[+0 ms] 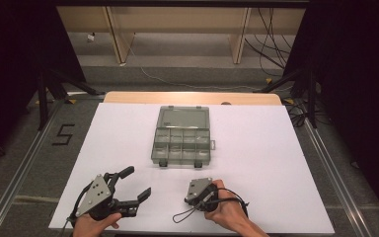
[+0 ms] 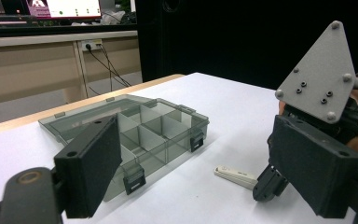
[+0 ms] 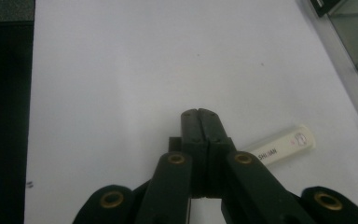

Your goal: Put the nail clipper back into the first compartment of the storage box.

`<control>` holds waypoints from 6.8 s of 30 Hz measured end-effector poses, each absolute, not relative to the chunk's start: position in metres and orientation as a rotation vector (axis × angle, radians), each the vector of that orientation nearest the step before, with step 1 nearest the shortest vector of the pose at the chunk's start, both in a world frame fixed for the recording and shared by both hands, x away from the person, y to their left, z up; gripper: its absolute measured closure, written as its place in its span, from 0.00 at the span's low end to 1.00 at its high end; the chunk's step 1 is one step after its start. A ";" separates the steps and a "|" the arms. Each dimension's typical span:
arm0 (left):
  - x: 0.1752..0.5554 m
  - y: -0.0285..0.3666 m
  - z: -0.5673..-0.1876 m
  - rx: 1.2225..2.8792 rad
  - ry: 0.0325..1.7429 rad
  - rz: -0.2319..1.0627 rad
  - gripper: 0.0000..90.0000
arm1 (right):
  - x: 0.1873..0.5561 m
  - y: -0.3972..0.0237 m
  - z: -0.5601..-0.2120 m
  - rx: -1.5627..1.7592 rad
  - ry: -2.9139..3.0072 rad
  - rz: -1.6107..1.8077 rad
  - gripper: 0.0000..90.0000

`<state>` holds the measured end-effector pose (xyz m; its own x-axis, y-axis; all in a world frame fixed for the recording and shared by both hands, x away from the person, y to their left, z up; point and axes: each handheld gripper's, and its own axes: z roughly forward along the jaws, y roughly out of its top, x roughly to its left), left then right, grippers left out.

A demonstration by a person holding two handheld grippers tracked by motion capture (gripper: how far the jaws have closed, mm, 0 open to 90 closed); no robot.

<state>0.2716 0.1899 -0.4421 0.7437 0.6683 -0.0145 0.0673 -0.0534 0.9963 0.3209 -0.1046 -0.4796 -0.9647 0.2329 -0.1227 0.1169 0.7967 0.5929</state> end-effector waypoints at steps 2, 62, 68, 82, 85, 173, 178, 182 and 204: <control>0.270 0.190 -0.442 1.575 0.627 0.540 0.18 | 0.322 -0.109 -0.479 0.292 2.800 0.893 1.00; 0.272 0.190 -0.444 1.586 0.636 0.537 0.18 | 0.365 -0.144 -0.449 0.424 2.869 0.621 0.35; 0.272 0.190 -0.444 1.586 0.634 0.536 0.18 | 0.371 -0.141 -0.454 0.414 2.918 0.563 0.47; 0.272 0.189 -0.444 1.582 0.635 0.531 0.18 | 0.381 -0.126 -0.459 0.408 2.985 0.463 0.67; 0.272 0.190 -0.443 1.584 0.632 0.538 0.18 | 0.382 -0.125 -0.459 0.409 2.987 0.466 0.71; 0.270 0.192 -0.442 1.570 0.636 0.535 0.18 | 0.479 -0.030 -0.427 0.752 2.499 1.153 0.86; 0.271 0.191 -0.444 1.578 0.641 0.532 0.18 | 0.484 -0.020 -0.431 0.791 2.487 1.150 0.86; 0.271 0.191 -0.443 1.576 0.632 0.536 0.18 | 0.488 -0.014 -0.434 0.790 2.493 1.144 0.86; 0.271 0.192 -0.443 1.572 0.638 0.529 0.18 | 0.499 -0.005 -0.447 0.872 2.535 1.066 0.86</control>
<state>0.2710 0.1916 -0.4433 0.7381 0.6738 -0.0343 0.0916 -0.0497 0.9946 0.4989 -0.0047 -0.4469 -0.7876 0.6162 -0.0030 0.4288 0.5515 0.7155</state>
